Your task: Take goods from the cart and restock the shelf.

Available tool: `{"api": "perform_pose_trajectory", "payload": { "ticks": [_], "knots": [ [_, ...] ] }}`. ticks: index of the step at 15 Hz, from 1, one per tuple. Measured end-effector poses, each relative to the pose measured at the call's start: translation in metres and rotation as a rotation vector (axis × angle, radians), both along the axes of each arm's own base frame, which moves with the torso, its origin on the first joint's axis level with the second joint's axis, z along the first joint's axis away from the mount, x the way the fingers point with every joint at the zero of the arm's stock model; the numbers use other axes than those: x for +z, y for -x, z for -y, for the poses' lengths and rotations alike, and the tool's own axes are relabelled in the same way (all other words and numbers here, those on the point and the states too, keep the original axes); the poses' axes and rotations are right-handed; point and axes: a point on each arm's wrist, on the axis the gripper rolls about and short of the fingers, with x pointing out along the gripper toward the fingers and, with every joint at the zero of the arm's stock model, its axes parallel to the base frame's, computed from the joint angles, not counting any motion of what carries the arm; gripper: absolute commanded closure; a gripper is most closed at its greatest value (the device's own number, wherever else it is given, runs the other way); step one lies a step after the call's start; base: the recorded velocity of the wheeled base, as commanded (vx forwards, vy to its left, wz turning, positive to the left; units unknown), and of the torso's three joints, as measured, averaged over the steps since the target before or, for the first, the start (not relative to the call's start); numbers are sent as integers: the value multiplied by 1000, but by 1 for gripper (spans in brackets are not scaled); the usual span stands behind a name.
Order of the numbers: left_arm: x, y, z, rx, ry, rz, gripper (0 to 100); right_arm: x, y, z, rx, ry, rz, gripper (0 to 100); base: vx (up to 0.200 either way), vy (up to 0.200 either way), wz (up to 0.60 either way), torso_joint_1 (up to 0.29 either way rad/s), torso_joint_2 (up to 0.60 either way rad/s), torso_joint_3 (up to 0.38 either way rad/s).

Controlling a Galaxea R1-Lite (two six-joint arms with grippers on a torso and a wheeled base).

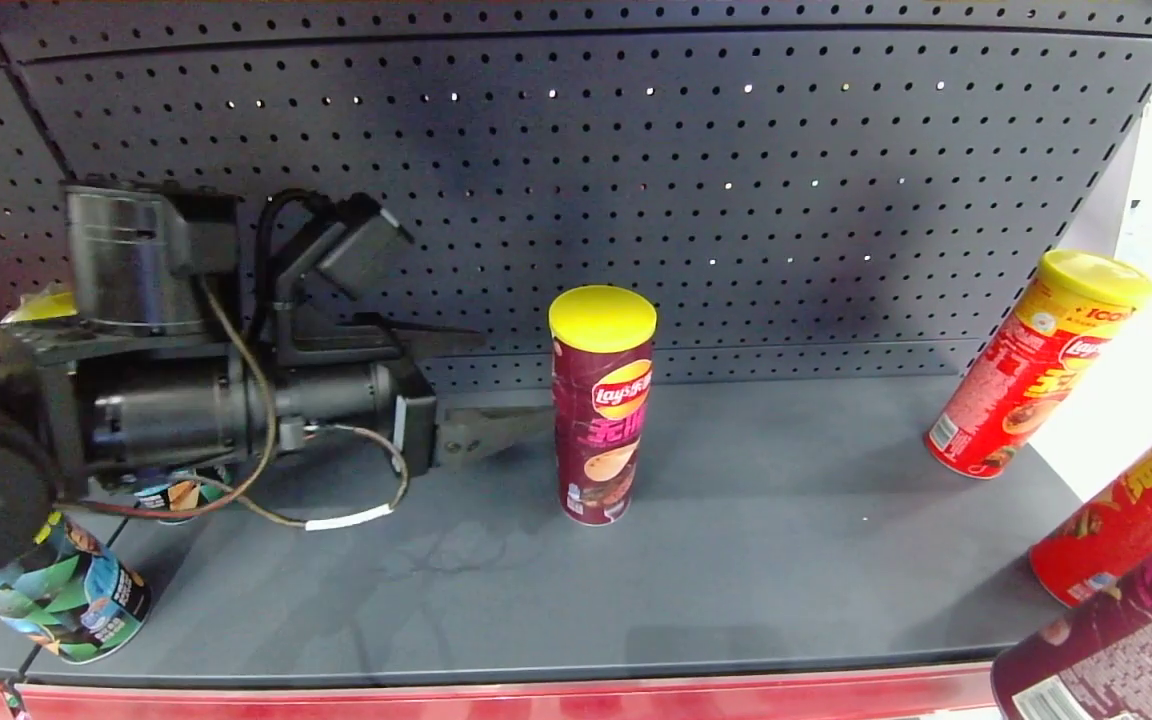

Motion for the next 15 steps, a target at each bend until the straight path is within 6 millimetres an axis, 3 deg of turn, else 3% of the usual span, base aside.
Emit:
{"api": "perform_pose_trajectory", "payload": {
  "ticks": [5, 15],
  "knots": [
    [-14, -30, 36, -51, -17, -24, 0, 0, 0, 0, -3, -10, -7, 100, 0, 0, 0, 0, 0, 0],
    [-19, -58, 68, -57, -16, -8, 0, 0, 0, 0, -12, -22, -12, 100, 0, 0, 0, 0, 0, 0]
  ]
}}
